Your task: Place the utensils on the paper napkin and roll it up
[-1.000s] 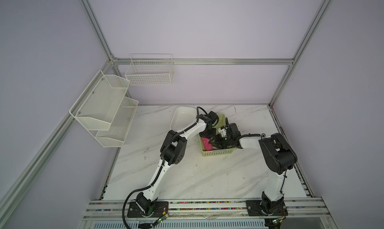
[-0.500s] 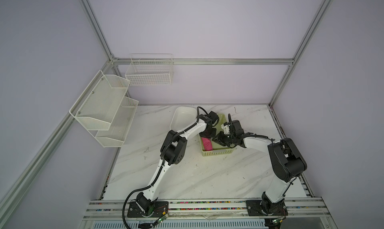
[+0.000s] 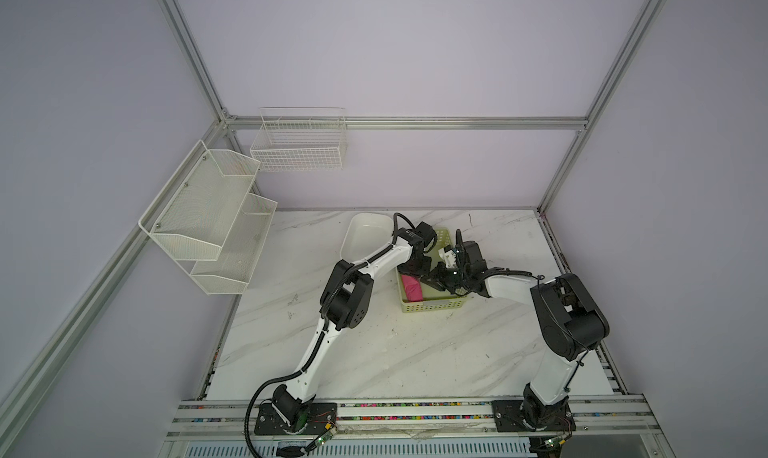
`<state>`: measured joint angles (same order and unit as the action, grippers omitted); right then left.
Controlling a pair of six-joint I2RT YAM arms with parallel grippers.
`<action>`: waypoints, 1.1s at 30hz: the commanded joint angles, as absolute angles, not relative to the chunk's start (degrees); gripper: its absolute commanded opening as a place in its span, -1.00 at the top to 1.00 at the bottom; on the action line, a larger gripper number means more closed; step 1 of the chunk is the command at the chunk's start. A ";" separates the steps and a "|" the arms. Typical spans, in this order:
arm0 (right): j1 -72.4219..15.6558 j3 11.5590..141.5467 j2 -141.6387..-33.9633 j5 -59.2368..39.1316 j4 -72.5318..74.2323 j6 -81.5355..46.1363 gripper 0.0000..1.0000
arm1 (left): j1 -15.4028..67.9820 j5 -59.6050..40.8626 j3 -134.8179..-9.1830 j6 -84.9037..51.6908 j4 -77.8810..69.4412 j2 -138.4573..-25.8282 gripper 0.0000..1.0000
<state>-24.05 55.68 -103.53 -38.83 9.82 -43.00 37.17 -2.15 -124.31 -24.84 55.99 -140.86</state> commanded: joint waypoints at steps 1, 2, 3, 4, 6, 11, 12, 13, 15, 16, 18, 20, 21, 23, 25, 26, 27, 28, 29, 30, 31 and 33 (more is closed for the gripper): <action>-25.16 55.62 -103.71 -41.93 14.28 -43.37 0.96 | 37.44 -4.77 -124.72 -24.96 55.89 -138.43 0.88; -25.21 55.63 -103.66 -41.80 14.24 -43.39 0.97 | 37.44 -5.04 -124.72 -25.05 55.44 -138.13 0.87; -25.19 55.62 -103.67 -41.70 14.32 -43.38 0.97 | 37.44 -5.38 -124.60 -25.11 54.93 -137.88 0.87; -25.26 55.61 -103.71 -41.81 14.33 -43.40 0.98 | 37.40 -5.70 -124.23 -25.05 54.10 -137.41 0.86; -25.26 55.72 -103.66 -41.80 14.11 -43.29 0.99 | 37.35 -5.98 -123.84 -25.26 53.15 -136.81 0.85; -25.14 55.93 -101.70 -40.00 12.04 -42.27 1.00 | 37.09 -7.20 -123.41 -25.40 51.30 -135.40 0.81; -25.14 55.99 -101.02 -39.09 11.53 -42.03 1.00 | 37.09 -7.12 -123.38 -25.40 51.08 -135.09 0.81; -25.14 56.10 -100.34 -38.44 10.93 -41.67 1.00 | 37.01 -7.12 -123.42 -25.49 51.00 -134.80 0.82; -25.14 56.25 -99.28 -37.53 10.21 -41.47 1.00 | 37.00 -7.12 -123.27 -25.49 50.65 -134.19 0.81; -25.18 56.25 -98.61 -36.93 9.99 -41.39 1.00 | 37.00 -7.12 -123.29 -25.54 50.39 -133.74 0.81; -25.21 56.25 -97.51 -36.42 9.51 -41.17 1.00 | 36.92 -7.14 -123.03 -25.49 49.65 -132.71 0.81; -25.16 56.37 -96.66 -35.85 8.70 -40.88 1.00 | 36.92 -6.79 -122.92 -25.57 49.07 -131.50 0.80; -25.14 56.49 -96.33 -35.77 8.46 -40.70 1.00 | 36.92 -6.54 -122.89 -25.57 48.82 -130.91 0.79; -25.13 56.47 -95.52 -35.24 7.88 -40.55 1.00 | 36.76 -5.49 -122.81 -25.50 48.52 -129.51 0.74; -25.06 56.81 -94.59 -34.25 7.14 -39.85 1.00 | 36.59 -4.01 -122.33 -25.32 48.34 -127.67 0.69; -25.00 57.39 -94.49 -33.62 6.00 -39.16 1.00 | 36.46 -3.12 -121.89 -25.27 48.18 -126.44 0.67; -24.89 57.97 -94.48 -32.94 4.80 -38.68 0.99 | 36.17 -2.40 -121.26 -25.22 47.87 -125.26 0.63; -24.77 58.61 -94.45 -31.89 3.45 -38.10 0.94 | 35.92 -1.18 -120.21 -25.05 47.46 -123.78 0.56; -24.40 59.07 -94.18 -30.32 2.28 -37.63 0.90 | 35.62 0.09 -119.02 -24.97 47.09 -122.24 0.49; -24.07 59.52 -94.09 -29.10 1.14 -36.79 0.85 | 35.24 1.01 -117.93 -24.75 46.82 -120.88 0.44; -23.50 60.12 -94.09 -28.04 -0.14 -35.72 0.79 | 34.84 2.14 -116.64 -24.53 46.56 -119.37 0.39; -22.41 61.84 -94.45 -25.97 -3.04 -33.41 0.70 | 33.75 3.79 -114.05 -24.27 46.36 -116.58 0.25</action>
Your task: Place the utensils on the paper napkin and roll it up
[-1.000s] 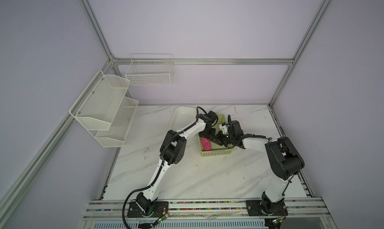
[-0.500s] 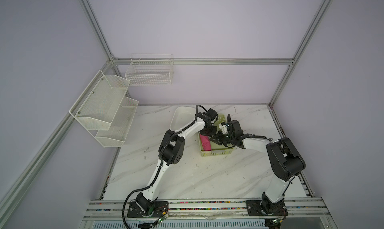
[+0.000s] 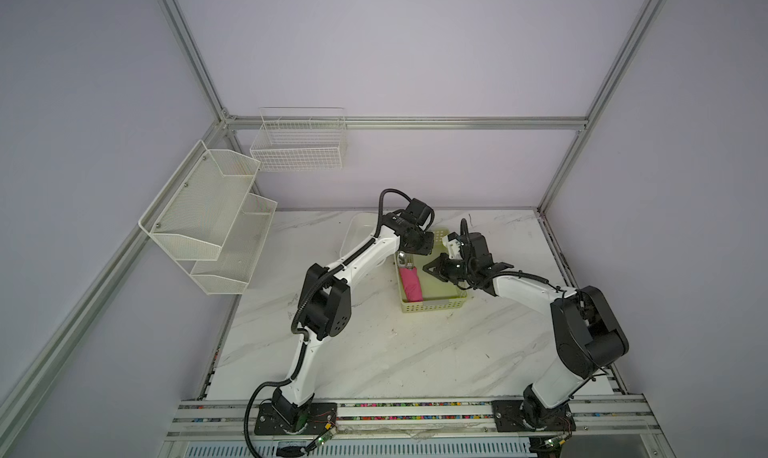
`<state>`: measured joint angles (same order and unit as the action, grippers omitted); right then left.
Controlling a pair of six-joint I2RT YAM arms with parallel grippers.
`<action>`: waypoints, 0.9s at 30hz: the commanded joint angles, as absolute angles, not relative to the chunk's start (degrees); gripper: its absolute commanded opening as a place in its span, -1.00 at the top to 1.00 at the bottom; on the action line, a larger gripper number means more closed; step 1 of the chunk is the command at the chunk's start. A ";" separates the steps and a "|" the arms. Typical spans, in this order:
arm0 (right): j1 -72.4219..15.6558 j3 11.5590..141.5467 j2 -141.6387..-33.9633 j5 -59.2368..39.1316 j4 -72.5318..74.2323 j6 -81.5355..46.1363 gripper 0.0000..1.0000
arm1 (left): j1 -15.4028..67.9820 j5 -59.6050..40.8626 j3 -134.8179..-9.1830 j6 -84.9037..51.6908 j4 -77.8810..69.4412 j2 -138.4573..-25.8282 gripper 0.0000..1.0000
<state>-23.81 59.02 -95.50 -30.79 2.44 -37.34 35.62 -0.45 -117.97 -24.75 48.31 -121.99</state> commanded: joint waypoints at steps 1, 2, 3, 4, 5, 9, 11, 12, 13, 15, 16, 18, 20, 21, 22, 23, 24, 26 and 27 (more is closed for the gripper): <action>-21.95 62.96 -94.61 -24.49 -4.85 -31.95 0.67 | 33.18 4.51 -112.41 -24.13 46.15 -114.96 0.18; -21.35 64.19 -94.82 -22.08 -7.09 -30.50 0.63 | 32.38 5.11 -110.93 -24.08 45.99 -113.48 0.13; -20.97 65.35 -94.95 -19.64 -9.08 -29.01 0.59 | 31.81 5.79 -109.42 -24.08 45.84 -112.17 0.08; -20.50 66.53 -95.14 -16.82 -11.08 -27.47 0.54 | 31.03 6.46 -107.71 -24.08 45.56 -110.62 0.04; -19.98 68.08 -95.33 -13.38 -13.05 -25.97 0.49 | 30.17 6.89 -105.76 -24.08 45.28 -109.05 0.00; -18.53 72.39 -97.44 -4.55 -18.92 -21.20 0.34 | 26.95 7.98 -98.51 -24.08 43.89 -103.63 -0.06; -18.00 74.16 -99.46 -2.39 -20.91 -19.22 0.31 | 25.21 8.20 -94.91 -24.25 43.53 -101.23 -0.07; -17.85 74.80 -100.36 -2.42 -21.51 -18.58 0.31 | 24.57 8.27 -93.48 -24.30 43.50 -100.32 -0.07; -17.61 75.28 -101.44 -3.06 -21.79 -17.95 0.31 | 23.74 8.51 -91.82 -24.28 43.33 -99.21 -0.07; -17.56 76.20 -103.42 -4.24 -22.14 -17.47 0.31 | 22.29 8.71 -88.73 -24.32 42.98 -97.33 -0.08; -17.50 76.52 -104.23 -5.10 -22.08 -17.30 0.33 | 21.55 8.74 -86.90 -24.26 42.74 -96.42 -0.09; -17.50 76.98 -105.77 -5.65 -21.82 -17.16 0.37 | 20.14 8.53 -84.25 -24.48 42.54 -95.03 -0.10; -17.50 77.48 -107.06 -4.74 -21.71 -16.94 0.43 | 18.90 8.53 -81.65 -24.69 42.21 -93.54 -0.10; -17.51 77.67 -107.50 -4.27 -21.42 -16.66 0.48 | 18.45 8.57 -80.71 -24.70 41.98 -92.89 -0.10; -17.48 77.97 -107.96 -3.64 -21.27 -16.45 0.53 | 17.97 8.55 -79.45 -24.70 41.71 -92.23 -0.10; -17.43 78.33 -108.37 -2.95 -21.27 -16.30 0.60 | 17.52 8.68 -78.44 -24.70 41.50 -91.63 -0.10; -17.48 78.61 -108.61 -2.45 -21.14 -16.11 0.68 | 17.05 8.70 -77.71 -24.70 41.43 -91.25 -0.10; -17.19 79.30 -109.09 -1.56 -20.84 -15.61 0.81 | 16.30 8.94 -76.22 -24.53 41.47 -90.34 -0.10; -16.98 79.85 -109.29 -1.01 -20.74 -15.32 0.88 | 15.81 9.30 -75.43 -24.54 41.38 -89.86 -0.10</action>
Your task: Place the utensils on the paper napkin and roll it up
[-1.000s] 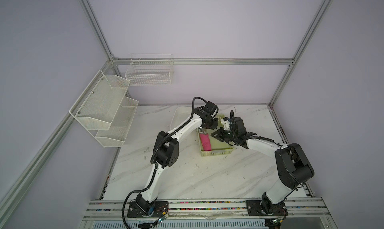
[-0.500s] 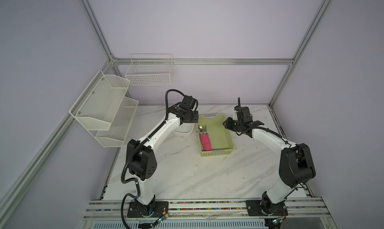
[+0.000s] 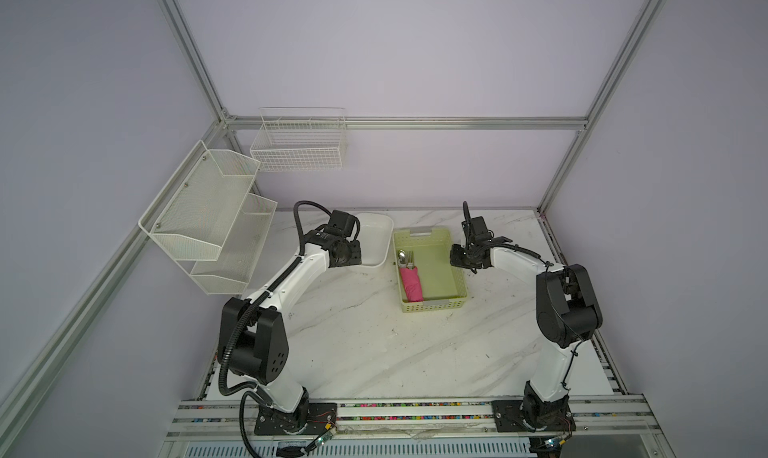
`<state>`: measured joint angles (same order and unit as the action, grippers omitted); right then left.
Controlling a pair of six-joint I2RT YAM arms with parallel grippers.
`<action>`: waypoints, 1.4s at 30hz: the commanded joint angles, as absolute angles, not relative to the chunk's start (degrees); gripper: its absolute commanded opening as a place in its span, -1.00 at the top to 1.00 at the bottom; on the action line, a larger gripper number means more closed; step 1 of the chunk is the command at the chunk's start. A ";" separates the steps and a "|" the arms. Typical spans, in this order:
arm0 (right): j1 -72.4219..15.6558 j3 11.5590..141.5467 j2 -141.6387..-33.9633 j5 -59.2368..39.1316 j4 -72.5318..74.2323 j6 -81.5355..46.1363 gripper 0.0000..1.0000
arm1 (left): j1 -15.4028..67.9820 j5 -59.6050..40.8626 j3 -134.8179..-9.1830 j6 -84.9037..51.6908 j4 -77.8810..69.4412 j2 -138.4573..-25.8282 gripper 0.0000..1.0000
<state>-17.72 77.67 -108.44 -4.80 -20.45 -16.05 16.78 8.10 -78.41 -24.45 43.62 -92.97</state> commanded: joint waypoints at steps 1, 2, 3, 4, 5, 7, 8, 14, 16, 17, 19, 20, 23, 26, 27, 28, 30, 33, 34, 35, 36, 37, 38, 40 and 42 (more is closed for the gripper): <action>-16.62 80.50 -109.58 -0.56 -20.74 -15.00 0.93 | 15.33 9.64 -74.60 -24.61 41.32 -89.51 -0.10; -16.20 81.12 -109.94 -0.28 -20.81 -14.82 0.96 | 14.94 9.80 -73.84 -24.71 41.18 -89.18 -0.10; -15.64 81.79 -110.23 -0.13 -20.92 -14.53 0.99 | 14.47 9.97 -72.92 -24.78 41.08 -88.85 -0.11; -14.87 82.39 -110.46 -0.08 -20.83 -14.02 1.00 | 13.97 10.06 -71.98 -24.79 40.76 -88.45 -0.11; -14.32 83.00 -110.80 0.00 -20.74 -13.60 1.00 | 13.54 10.13 -71.07 -24.72 40.40 -88.01 -0.11; -12.70 84.62 -111.79 -0.02 -20.66 -12.35 1.00 | 12.63 10.78 -68.74 -24.61 39.37 -87.35 -0.12; -12.12 85.42 -112.67 -0.37 -20.57 -11.56 1.00 | 12.30 11.13 -67.78 -24.53 38.80 -87.06 -0.12; -8.98 92.28 -120.37 -1.47 -20.31 -7.50 1.00 | 9.73 13.20 -63.70 -23.93 36.36 -87.04 -0.18; -8.20 95.02 -123.03 -2.22 -20.17 -6.10 1.00 | 8.98 13.64 -62.37 -23.82 34.84 -86.95 -0.23; -7.88 96.33 -124.08 -2.54 -20.01 -5.41 1.00 | 8.69 13.87 -61.80 -23.88 34.02 -86.92 -0.25; -7.41 99.41 -126.47 -3.14 -20.27 -4.82 1.00 | 7.94 13.80 -60.59 -24.41 31.99 -86.89 -0.33; -7.15 100.63 -127.33 -3.63 -20.55 -4.88 0.99 | 7.68 14.13 -60.15 -24.56 31.22 -86.88 -0.38; -6.21 101.63 -127.18 -3.21 -20.31 -4.94 0.53 | 7.14 15.64 -59.19 -24.87 29.54 -86.67 -0.59; -5.08 100.11 -124.56 -0.43 -19.31 -4.64 -0.06 | 6.45 18.02 -57.90 -24.52 27.45 -86.07 -0.99; -4.56 98.67 -122.97 0.87 -18.20 -4.85 -0.36 | 6.09 19.14 -57.35 -24.99 26.75 -85.80 -0.99; -4.04 96.67 -121.30 2.00 -16.67 -5.13 -0.66 | 5.78 20.31 -56.85 -25.05 25.95 -85.62 -0.99; -3.08 92.64 -117.70 4.42 -13.79 -5.76 -0.95 | 5.54 22.79 -55.66 -24.54 23.65 -85.40 -1.00; -1.87 83.93 -111.73 8.55 -6.55 -6.92 -0.95 | 5.53 27.19 -52.78 -22.56 18.03 -85.09 -0.99; -1.64 80.20 -109.56 10.25 -3.04 -7.03 -0.95 | 5.54 28.68 -51.80 -21.72 15.96 -85.06 -0.97; -1.67 76.77 -107.81 11.62 0.23 -6.91 -0.95 | 5.54 29.88 -50.98 -20.87 13.99 -84.91 -0.97; -1.61 72.82 -106.01 12.73 4.34 -6.38 -0.95 | 5.54 31.14 -49.67 -19.67 11.22 -84.73 -0.95; -1.60 68.69 -104.33 13.37 8.81 -6.32 -0.95 | 5.53 32.25 -48.31 -18.32 8.27 -84.41 -0.95; -1.58 64.86 -103.06 13.66 13.21 -6.28 -0.95 | 5.56 33.11 -46.98 -16.65 5.28 -84.20 -0.95; -1.58 58.42 -101.20 12.61 21.26 -5.39 -0.95 | 5.53 33.33 -44.40 -12.90 -0.74 -84.07 -0.95; -1.58 53.54 -100.01 12.71 27.39 -4.70 -0.95 | 5.53 33.22 -42.14 -7.70 -6.45 -84.61 -0.96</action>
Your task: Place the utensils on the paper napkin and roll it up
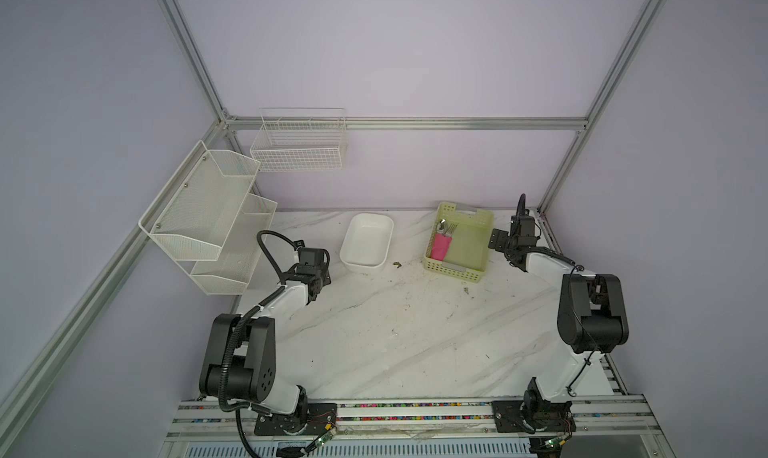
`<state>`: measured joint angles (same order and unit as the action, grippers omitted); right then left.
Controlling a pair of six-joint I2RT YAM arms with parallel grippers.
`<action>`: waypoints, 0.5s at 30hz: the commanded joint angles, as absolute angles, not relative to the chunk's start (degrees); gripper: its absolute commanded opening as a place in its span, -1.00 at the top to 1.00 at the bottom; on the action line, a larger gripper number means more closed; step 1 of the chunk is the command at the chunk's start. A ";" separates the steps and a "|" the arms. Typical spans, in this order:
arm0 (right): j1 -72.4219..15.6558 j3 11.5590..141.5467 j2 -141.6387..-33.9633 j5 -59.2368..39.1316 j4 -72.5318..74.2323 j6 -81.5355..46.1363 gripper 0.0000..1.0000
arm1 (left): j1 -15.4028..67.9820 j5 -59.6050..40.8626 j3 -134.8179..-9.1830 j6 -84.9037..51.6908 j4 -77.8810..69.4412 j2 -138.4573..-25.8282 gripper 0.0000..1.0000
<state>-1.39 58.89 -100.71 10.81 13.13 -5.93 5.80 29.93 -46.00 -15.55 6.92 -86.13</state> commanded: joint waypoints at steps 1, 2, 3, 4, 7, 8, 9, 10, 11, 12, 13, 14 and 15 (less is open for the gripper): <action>-1.58 51.64 -99.57 12.84 29.21 -5.19 -0.95 | 5.45 33.43 -41.25 -6.72 -8.62 -85.10 -0.97; -1.58 49.89 -99.25 12.70 31.24 -5.24 -0.95 | 5.38 33.27 -40.37 -6.02 -10.62 -85.65 -0.98; -1.58 48.36 -99.01 12.47 33.62 -5.19 -0.95 | 5.36 32.26 -39.34 -5.11 -13.03 -86.13 -0.98; -1.59 46.32 -98.82 12.35 36.36 -5.14 -0.95 | 5.36 30.79 -37.93 -3.72 -16.58 -86.67 -0.97; -1.58 39.73 -98.59 11.11 47.00 -3.56 -0.95 | 5.45 29.86 -34.17 -0.56 -26.98 -87.76 -0.96; -1.58 37.11 -98.96 10.58 53.11 -3.08 -0.95 | 5.38 29.61 -33.59 -0.79 -28.24 -87.45 -0.97; -1.58 36.34 -98.37 10.10 54.34 -3.10 -0.95 | 5.17 28.95 -32.41 -0.14 -30.72 -87.28 -0.98; -1.58 35.40 -98.34 10.00 56.52 -2.40 -0.95 | 4.56 27.67 -31.08 0.25 -34.51 -87.48 -0.98; -1.58 34.75 -98.81 9.32 59.11 -2.15 -0.95 | 4.29 26.80 -30.96 -0.40 -35.41 -87.51 -0.98; -1.59 34.64 -99.19 9.81 58.95 -2.33 -0.95 | 3.97 25.20 -31.11 -1.37 -35.15 -87.53 -0.99; -1.58 34.06 -99.36 9.67 60.48 -2.10 -0.95 | 3.55 21.59 -30.20 -1.08 -36.88 -87.82 -0.99; -1.86 33.63 -99.25 8.91 60.94 -1.24 -0.95 | 3.45 20.22 -28.84 0.41 -41.18 -89.07 -0.98; -2.29 32.94 -99.53 8.68 62.56 -0.64 -0.95 | 3.43 20.17 -27.64 0.80 -44.43 -89.36 -0.99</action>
<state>-1.63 33.98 -99.98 10.00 51.77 -3.31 4.10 24.77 -31.48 -1.83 -30.28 -88.09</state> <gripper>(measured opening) 0.975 0.992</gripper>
